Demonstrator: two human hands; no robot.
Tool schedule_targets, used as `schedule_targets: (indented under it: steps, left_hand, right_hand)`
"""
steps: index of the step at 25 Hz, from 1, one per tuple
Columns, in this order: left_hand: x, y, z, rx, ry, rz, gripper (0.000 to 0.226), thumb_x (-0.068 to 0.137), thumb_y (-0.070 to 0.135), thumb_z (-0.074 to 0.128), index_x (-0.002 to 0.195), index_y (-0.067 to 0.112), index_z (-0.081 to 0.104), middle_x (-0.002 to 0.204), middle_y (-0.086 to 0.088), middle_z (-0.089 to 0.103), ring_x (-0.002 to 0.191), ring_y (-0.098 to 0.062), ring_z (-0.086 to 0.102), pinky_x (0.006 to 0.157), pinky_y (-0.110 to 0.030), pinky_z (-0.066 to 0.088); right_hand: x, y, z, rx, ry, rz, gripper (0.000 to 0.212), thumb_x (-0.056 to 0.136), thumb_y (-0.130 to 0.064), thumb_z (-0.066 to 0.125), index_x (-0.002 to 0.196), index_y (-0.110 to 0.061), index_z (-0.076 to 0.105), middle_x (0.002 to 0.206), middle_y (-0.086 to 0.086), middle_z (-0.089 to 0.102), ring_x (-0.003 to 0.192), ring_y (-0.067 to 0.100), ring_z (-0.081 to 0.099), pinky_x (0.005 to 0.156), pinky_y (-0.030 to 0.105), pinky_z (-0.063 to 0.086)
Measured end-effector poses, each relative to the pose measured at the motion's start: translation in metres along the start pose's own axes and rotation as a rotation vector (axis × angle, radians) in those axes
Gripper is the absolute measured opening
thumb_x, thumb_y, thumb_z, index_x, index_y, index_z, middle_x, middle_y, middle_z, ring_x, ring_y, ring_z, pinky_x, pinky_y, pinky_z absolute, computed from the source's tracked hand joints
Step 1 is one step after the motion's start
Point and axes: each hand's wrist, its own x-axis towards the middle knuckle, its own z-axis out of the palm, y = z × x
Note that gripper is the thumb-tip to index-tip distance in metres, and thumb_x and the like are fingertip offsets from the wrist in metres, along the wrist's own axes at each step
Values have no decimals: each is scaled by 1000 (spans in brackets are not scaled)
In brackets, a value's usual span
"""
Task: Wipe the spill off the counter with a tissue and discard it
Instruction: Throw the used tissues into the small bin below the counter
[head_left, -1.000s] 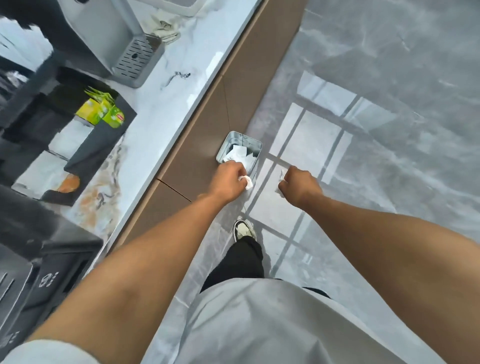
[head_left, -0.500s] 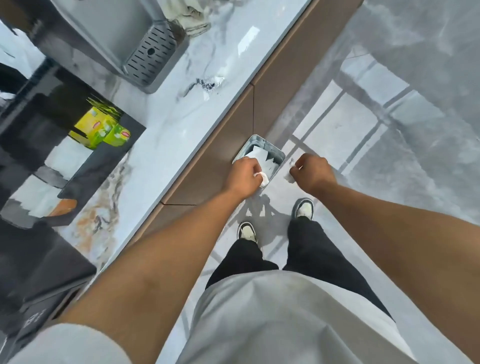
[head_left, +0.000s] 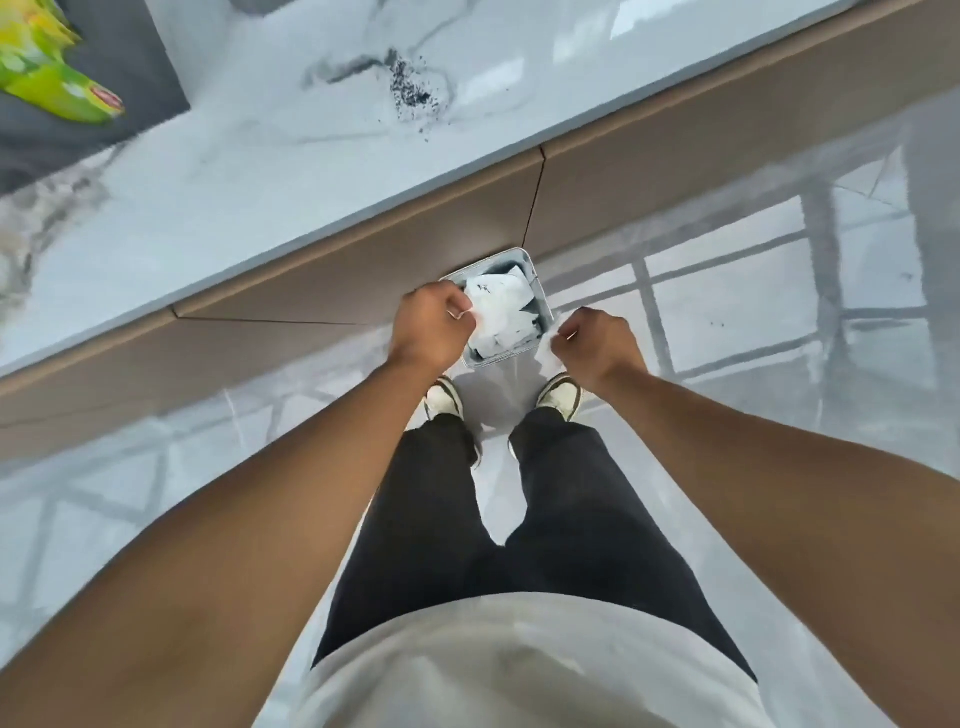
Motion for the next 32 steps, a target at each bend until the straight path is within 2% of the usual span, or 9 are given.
schedule_targets:
  steps: [5, 7, 9, 12, 15, 18, 20, 27, 32]
  left_hand:
    - [35, -26, 41, -15, -15, -94, 8, 80, 12, 69, 87, 15, 73, 91, -2, 75, 85, -21, 69, 82, -27, 54]
    - [54, -43, 63, -23, -21, -124, 8, 79, 11, 68, 83, 17, 71, 90, 0, 74, 84, -19, 68, 77, -23, 51]
    - [70, -57, 82, -35, -12, -163, 13, 79, 11, 68, 77, 24, 67, 87, 3, 73, 82, -17, 67, 72, -21, 46]
    - [95, -84, 114, -20, -25, -198, 14, 79, 11, 66, 77, 25, 66, 88, 1, 73, 83, -20, 67, 75, -27, 53]
    - [118, -110, 143, 16, -27, -202, 11, 81, 10, 64, 87, 17, 70, 95, -4, 72, 89, -25, 67, 78, -30, 53]
    - [137, -126, 164, 68, -29, -188, 16, 83, 9, 62, 96, 13, 71, 106, -8, 69, 96, -27, 64, 78, -30, 48]
    - [143, -133, 174, 65, -34, -169, 17, 83, 8, 62, 97, 13, 71, 109, -9, 66, 98, -28, 63, 80, -32, 51]
    - [154, -144, 194, 44, -15, -97, 20, 83, 4, 63, 100, 11, 69, 115, -9, 59, 96, -30, 63, 83, -40, 55]
    - [156, -140, 198, 36, -24, -74, 20, 83, 5, 64, 102, 11, 68, 118, -9, 58, 98, -29, 63, 84, -40, 55]
  right_hand:
    - [59, 5, 20, -64, -38, -48, 14, 83, -28, 58, 89, -20, 68, 94, 6, 71, 90, 26, 63, 70, 26, 42]
    - [84, 9, 40, -88, -52, -65, 12, 82, -29, 58, 84, -21, 66, 91, 5, 70, 89, 27, 63, 69, 27, 44]
    - [104, 12, 63, -72, -65, -66, 12, 82, -30, 61, 88, -22, 68, 95, 4, 72, 92, 25, 64, 73, 28, 48]
    - [138, 20, 100, -81, -103, -52, 12, 84, -29, 62, 90, -21, 68, 98, 5, 73, 94, 25, 65, 74, 26, 45]
    - [175, 27, 132, -156, -125, -68, 13, 85, -25, 60, 88, -17, 69, 97, 10, 73, 91, 29, 66, 73, 28, 47]
    - [205, 30, 151, -211, -91, -67, 20, 85, -26, 59, 99, -16, 70, 102, 12, 72, 95, 32, 65, 77, 32, 51]
    - [218, 29, 160, -238, -67, -92, 22, 86, -28, 60, 102, -16, 69, 105, 12, 71, 97, 33, 64, 81, 34, 53]
    - [240, 31, 176, -298, -83, -150, 24, 86, -29, 60, 102, -15, 71, 99, 12, 72, 90, 31, 65, 73, 30, 52]
    - [233, 37, 176, -235, -71, -139, 26, 86, -27, 62, 109, -16, 64, 109, 7, 69, 101, 28, 62, 78, 29, 47]
